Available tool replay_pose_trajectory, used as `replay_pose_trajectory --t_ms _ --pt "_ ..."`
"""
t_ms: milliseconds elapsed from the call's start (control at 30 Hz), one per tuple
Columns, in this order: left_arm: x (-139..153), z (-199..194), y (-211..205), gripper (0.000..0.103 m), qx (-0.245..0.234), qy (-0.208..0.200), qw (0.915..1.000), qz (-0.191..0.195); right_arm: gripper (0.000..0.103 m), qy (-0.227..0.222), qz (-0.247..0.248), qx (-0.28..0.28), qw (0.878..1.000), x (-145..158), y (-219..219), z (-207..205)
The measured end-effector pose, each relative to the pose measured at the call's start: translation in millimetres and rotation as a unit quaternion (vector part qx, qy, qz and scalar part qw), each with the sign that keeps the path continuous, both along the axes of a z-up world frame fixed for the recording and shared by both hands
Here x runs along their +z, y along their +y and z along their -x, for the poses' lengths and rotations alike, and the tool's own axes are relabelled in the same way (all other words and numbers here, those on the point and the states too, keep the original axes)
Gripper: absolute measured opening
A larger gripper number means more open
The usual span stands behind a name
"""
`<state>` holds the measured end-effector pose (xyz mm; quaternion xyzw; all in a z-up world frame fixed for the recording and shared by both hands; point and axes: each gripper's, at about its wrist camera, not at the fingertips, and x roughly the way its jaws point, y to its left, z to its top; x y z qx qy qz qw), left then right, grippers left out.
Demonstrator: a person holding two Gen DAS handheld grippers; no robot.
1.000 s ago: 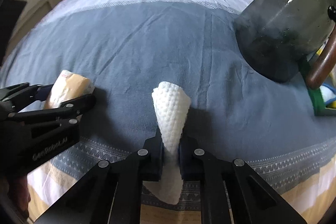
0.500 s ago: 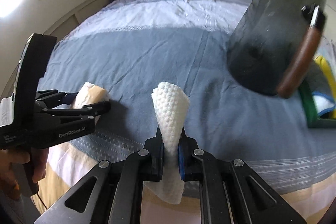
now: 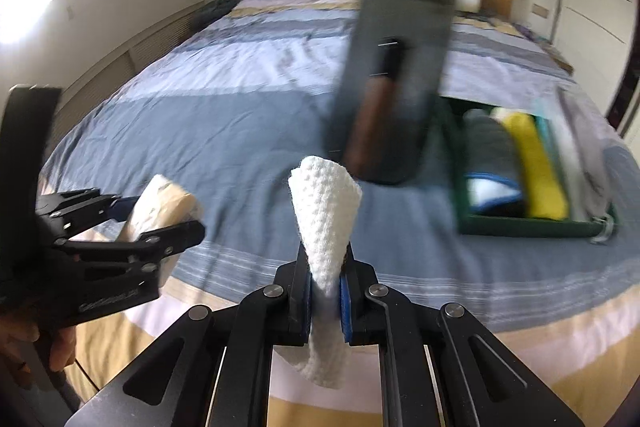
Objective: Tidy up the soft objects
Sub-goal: 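Carry the tissue pack with left tool while right tool carries the white cloth to the green tray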
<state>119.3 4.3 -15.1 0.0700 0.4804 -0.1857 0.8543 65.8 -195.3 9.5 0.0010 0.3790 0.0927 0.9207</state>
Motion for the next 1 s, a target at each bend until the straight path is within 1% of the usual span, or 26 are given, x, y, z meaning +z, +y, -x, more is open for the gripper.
replay_pose_trajectory --t_ms 100,333,500,600,800,933,1000 --pt "10.5 9.4 -27.7 0.046 -0.022 -0.006 0.9997 0.007 0.01 -0.01 0.003 -0.022 1.0 9.5 -32.6 11.4" --pt "35.3 26.4 -95.4 0.046 -0.069 -0.033 0.997 0.011 0.01 -0.036 0.016 -0.07 0.997 33.1 -110.2 39.2" --pt "44.8 33.1 -137.6 0.046 -0.094 -0.046 0.9945 0.008 0.01 -0.05 0.024 -0.099 0.994 46.1 -145.3 54.0" --pt "47.9 34.1 -157.2 0.046 -0.106 -0.051 0.993 0.005 0.01 -0.055 0.025 -0.111 0.992 48.5 -164.3 56.4" --pt "46.9 27.1 -194.4 0.046 -0.12 -0.049 0.9915 0.006 0.01 -0.066 0.029 -0.125 0.989 55.1 -191.7 55.5" --pt "45.7 21.2 -208.2 0.046 -0.116 -0.044 0.9922 0.011 0.01 -0.077 0.028 -0.134 0.988 58.2 -213.4 48.1" --pt "44.7 13.8 -212.8 0.046 -0.108 -0.041 0.9932 0.016 0.01 -0.082 0.029 -0.138 0.987 57.5 -223.9 38.2"
